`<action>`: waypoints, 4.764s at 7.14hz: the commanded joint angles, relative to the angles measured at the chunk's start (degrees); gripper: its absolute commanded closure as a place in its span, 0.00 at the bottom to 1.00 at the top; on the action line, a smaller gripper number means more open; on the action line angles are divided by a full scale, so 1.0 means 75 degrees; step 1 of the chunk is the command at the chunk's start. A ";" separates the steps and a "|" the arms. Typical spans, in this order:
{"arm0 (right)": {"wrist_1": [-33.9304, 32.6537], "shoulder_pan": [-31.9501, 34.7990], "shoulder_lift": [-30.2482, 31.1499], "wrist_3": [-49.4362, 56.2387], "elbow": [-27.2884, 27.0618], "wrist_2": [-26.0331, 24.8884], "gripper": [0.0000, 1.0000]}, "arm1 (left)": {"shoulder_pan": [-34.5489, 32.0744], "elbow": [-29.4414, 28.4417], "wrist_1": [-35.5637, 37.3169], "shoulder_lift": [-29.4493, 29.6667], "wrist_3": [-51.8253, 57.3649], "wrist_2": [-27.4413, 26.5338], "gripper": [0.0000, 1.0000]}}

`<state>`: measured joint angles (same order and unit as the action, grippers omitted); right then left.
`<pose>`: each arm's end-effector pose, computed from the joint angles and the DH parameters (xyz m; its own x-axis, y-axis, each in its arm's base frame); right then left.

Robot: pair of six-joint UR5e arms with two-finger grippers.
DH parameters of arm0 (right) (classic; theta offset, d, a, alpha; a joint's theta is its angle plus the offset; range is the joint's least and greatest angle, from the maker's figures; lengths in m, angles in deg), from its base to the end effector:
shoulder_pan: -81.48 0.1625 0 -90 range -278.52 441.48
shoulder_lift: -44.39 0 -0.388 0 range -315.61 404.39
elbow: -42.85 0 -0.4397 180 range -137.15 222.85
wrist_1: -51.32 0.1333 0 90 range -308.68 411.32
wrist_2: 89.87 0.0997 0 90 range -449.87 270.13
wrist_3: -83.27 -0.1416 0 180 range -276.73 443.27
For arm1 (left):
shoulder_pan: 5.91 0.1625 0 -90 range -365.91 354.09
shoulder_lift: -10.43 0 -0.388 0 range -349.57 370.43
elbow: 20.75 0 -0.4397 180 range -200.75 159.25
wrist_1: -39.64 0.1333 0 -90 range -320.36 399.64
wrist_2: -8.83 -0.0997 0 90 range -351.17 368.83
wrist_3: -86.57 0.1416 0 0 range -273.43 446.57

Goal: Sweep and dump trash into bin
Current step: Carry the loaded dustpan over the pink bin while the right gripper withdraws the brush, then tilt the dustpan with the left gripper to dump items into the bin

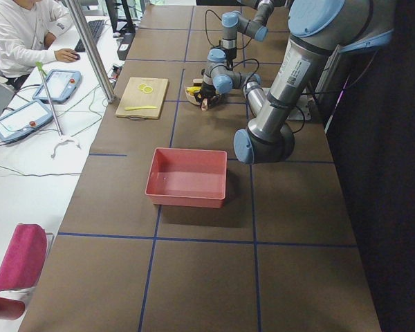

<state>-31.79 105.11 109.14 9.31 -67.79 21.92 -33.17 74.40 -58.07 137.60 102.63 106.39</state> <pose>-0.5508 -0.3291 0.1979 0.5606 -0.0348 0.8274 0.0557 0.9984 0.0042 0.5974 -0.4368 0.1894 0.1922 0.9726 0.1308 -0.6496 0.0262 0.7599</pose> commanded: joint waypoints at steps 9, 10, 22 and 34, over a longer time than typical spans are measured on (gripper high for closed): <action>-0.0918 0.2952 0.2119 0.0774 -0.2239 0.1654 1.00 | -0.0731 0.0495 -0.2088 -0.1025 -0.1779 0.0999 0.94; -0.0895 0.3175 0.2925 0.1557 -0.2623 0.1654 1.00 | -0.1177 0.0973 -0.2089 -0.1552 -0.1732 0.1494 0.94; 0.0594 0.4373 0.6003 0.4366 -0.2627 0.1853 0.99 | -0.7228 0.0416 -0.2042 -0.4814 0.6663 0.4340 0.94; 0.0663 0.4361 0.6003 0.4249 -0.2615 0.1864 0.98 | -0.7275 0.0941 -0.0454 -0.4314 0.9424 0.2446 0.94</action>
<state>-27.21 137.75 154.09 41.17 -87.45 35.90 -87.75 79.85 -65.84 103.16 179.54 122.92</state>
